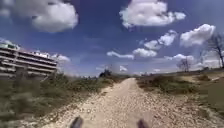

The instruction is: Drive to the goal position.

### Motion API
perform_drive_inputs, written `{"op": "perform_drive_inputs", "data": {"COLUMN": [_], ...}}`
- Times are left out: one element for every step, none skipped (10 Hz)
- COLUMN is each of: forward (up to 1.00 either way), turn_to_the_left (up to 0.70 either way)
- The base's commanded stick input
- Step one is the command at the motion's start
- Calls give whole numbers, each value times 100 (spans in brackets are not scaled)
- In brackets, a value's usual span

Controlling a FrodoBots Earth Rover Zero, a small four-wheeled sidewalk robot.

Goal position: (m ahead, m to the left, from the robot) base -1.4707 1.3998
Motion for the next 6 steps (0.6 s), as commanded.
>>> {"op": "perform_drive_inputs", "data": {"forward": [0, 0, 0, 0, 0, 0], "turn_to_the_left": [45, 45, 45, 45, 45, 45]}}
